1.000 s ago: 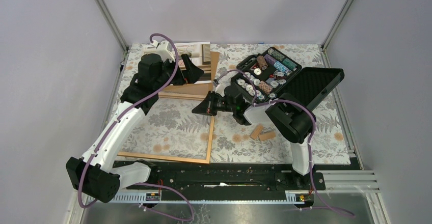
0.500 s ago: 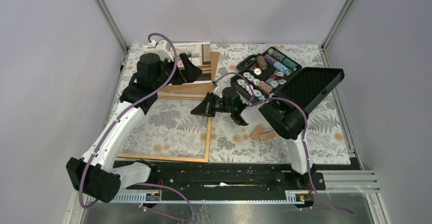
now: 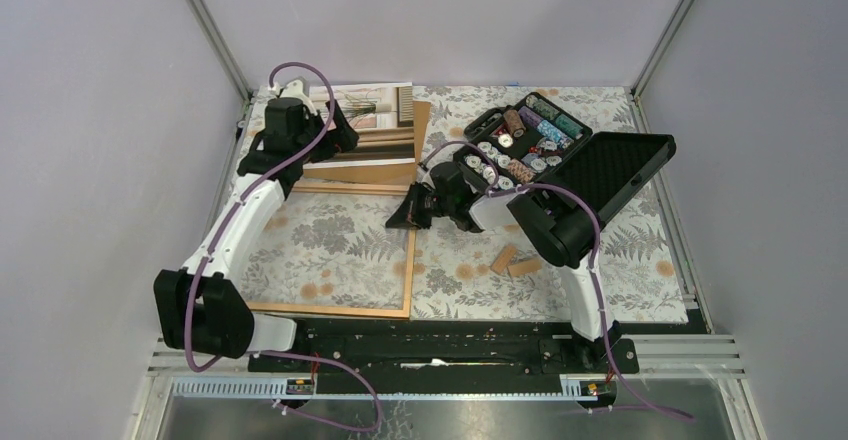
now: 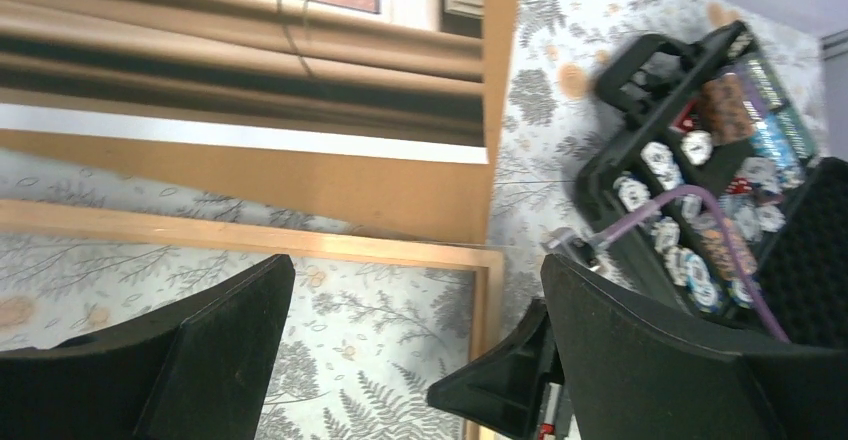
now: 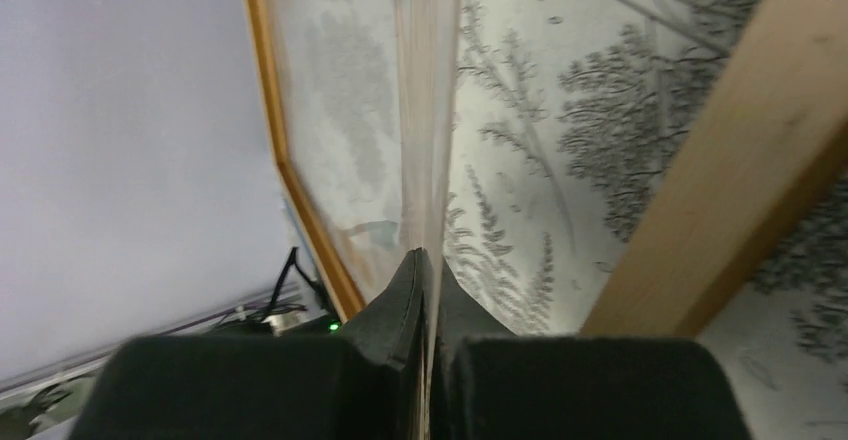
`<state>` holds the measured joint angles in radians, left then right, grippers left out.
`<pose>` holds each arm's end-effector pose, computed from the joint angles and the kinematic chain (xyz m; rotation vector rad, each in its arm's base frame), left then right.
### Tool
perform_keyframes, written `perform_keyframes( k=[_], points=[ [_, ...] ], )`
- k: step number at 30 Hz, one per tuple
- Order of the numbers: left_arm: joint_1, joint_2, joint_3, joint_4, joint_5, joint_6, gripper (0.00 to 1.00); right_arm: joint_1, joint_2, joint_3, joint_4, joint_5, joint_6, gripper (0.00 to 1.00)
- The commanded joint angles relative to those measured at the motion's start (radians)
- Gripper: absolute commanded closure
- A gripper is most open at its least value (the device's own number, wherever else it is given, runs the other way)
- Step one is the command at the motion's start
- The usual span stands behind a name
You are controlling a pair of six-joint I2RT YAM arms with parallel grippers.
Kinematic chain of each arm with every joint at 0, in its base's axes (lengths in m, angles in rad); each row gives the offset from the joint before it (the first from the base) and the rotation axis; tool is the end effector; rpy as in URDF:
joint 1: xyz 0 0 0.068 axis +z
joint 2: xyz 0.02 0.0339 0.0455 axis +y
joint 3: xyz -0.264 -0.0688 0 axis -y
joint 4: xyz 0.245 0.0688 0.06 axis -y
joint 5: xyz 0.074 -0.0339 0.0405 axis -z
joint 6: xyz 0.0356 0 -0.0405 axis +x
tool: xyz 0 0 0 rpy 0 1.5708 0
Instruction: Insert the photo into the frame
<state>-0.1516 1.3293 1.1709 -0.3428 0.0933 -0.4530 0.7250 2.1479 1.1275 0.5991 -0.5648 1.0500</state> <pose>0.3003 -0.0492 0.3379 -0.2581 2.0872 -0.4645 0.3154 0.3049 0.1147 -0.0549 2.3581 1.5890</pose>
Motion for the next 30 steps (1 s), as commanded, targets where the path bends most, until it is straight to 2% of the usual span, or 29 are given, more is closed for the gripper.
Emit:
perform_keyframes(
  k=[1, 3, 8, 11, 14, 17, 21, 24, 26, 30],
  points=[
    [0.000, 0.013, 0.036, -0.024, -0.126, 0.027, 0.01, -0.012, -0.037, 0.055, -0.296, 0.083, -0.180, 1.00],
    [0.001, 0.012, 0.050, -0.047, -0.140, 0.027, 0.01, -0.022, -0.048, 0.045, -0.319, 0.104, -0.213, 1.00],
    [0.048, 0.002, 0.052, -0.107, -0.140, 0.039, 0.01, -0.103, -0.046, -0.054, -0.207, 0.018, -0.179, 1.00],
    [0.118, 0.001, 0.030, -0.125, -0.108, 0.043, 0.01, -0.137, -0.069, -0.108, -0.168, -0.012, -0.189, 1.00],
    [0.216, 0.004, -0.010, -0.115, -0.098, 0.030, 0.01, -0.163, -0.087, -0.115, -0.205, -0.041, -0.245, 1.00],
    [0.307, 0.039, -0.008, -0.111, -0.164, 0.004, 0.01, -0.177, -0.111, -0.132, -0.192, -0.061, -0.261, 1.00],
    [0.379, 0.123, 0.029, -0.094, -0.167, -0.023, 0.01, -0.183, -0.115, -0.132, -0.177, -0.097, -0.281, 0.99],
    [0.413, 0.236, 0.083, -0.127, -0.162, -0.014, 0.01, -0.185, -0.087, -0.143, -0.079, -0.167, -0.227, 0.95],
    [0.421, 0.295, 0.084, -0.127, -0.194, 0.006, 0.01, -0.185, -0.081, -0.157, -0.025, -0.181, -0.198, 0.89],
    [0.484, 0.359, 0.052, -0.083, -0.131, 0.014, 0.01, -0.185, -0.095, -0.176, 0.011, -0.181, -0.187, 0.76]
  ],
)
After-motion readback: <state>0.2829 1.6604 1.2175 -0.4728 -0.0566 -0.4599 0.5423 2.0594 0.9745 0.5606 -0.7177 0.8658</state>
